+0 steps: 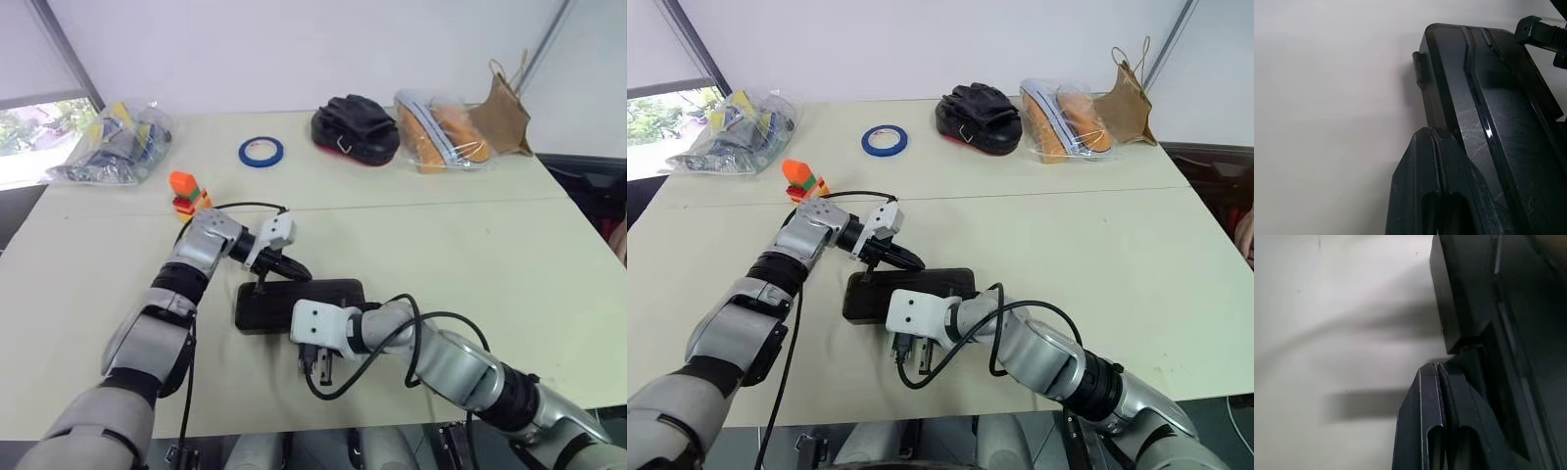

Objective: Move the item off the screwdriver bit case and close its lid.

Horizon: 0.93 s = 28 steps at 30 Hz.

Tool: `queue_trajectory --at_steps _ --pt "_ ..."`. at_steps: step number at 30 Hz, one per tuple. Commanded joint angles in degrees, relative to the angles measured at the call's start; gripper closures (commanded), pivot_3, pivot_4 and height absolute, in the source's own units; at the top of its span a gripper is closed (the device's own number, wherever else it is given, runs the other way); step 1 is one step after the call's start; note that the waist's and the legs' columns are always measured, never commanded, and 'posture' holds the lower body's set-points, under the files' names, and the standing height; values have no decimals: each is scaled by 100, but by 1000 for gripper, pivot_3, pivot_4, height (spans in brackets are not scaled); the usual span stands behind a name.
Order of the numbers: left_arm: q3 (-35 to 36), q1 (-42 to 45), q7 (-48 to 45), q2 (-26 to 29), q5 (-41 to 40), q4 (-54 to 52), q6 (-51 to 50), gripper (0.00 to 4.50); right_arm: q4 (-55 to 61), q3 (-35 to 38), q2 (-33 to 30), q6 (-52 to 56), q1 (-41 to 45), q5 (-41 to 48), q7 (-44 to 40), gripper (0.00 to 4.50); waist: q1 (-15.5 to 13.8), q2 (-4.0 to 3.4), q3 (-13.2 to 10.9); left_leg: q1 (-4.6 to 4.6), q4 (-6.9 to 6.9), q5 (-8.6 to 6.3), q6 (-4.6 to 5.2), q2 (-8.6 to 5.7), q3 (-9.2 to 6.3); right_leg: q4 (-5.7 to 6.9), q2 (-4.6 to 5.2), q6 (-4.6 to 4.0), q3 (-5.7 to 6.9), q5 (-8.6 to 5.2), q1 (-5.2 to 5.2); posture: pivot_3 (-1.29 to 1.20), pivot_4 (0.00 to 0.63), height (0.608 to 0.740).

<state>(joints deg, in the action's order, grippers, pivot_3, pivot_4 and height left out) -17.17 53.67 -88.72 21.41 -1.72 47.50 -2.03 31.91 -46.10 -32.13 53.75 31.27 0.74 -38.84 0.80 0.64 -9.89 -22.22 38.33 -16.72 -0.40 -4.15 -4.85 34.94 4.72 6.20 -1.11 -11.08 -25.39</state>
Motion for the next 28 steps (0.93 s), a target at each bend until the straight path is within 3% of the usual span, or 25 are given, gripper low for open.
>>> queue_trajectory --at_steps 1,5,8,11,15,19,21,23,28 --pt "-606 -386 -378 -61 75 -97 -196 4500 -414 78 -236 -67 292 -762 386 4419 4 3 2 1 0 0 0 0 0 0 0 0 1 -1 1 0 150 740" --pt "-537 -517 -305 -56 171 -94 -95 4500 -457 151 -210 -66 364 -825 397 4419 19 3 6 9 -1 0 0 1 1 2 -1 1 -2 -2 4 0 150 740" --pt "-167 -396 242 -266 112 236 295 4500 -160 613 -93 87 191 -452 315 4419 6 4 8 21 0 0 0 1 1 3 -1 1 -3 -2 15 0 150 740" --pt "433 -61 1237 -586 -78 716 854 4500 714 1733 237 575 -397 594 -16 4419 -88 14 4 20 0 0 0 -1 -6 3 1 1 -1 -2 20 0 150 740" --pt "990 425 2263 -650 -129 1212 1398 4500 1978 2976 137 1306 -1214 1845 -591 4419 -162 16 4 -19 52 -9 15 -4 -18 8 1 2 7 -1 8 0 150 740" --pt "1499 597 2467 -356 -444 1147 1237 4500 2586 5292 798 2080 -1715 3802 -1047 4419 -102 19 1 -15 55 -17 27 1 -11 13 -3 2 4 0 7 0 150 740" --pt "1801 426 2511 -106 -708 650 849 4500 2160 6409 984 2162 -1389 4580 -869 4419 -59 18 1 -8 56 -17 27 3 -7 23 -5 3 1 0 8 0 150 740" --pt "1987 138 2539 103 -907 18 469 4500 1741 7047 1000 2170 -1077 4959 -549 4419 -13 17 2 0 56 -17 27 4 -8 24 -3 3 1 1 16 0 150 740" --pt "2379 -1899 3040 752 -1684 -3429 -1762 4500 302 7090 445 1115 -797 4068 -7 4419 24 6 5 11 37 -16 24 5 5 28 -1 1 -19 -1 6 0 150 740"
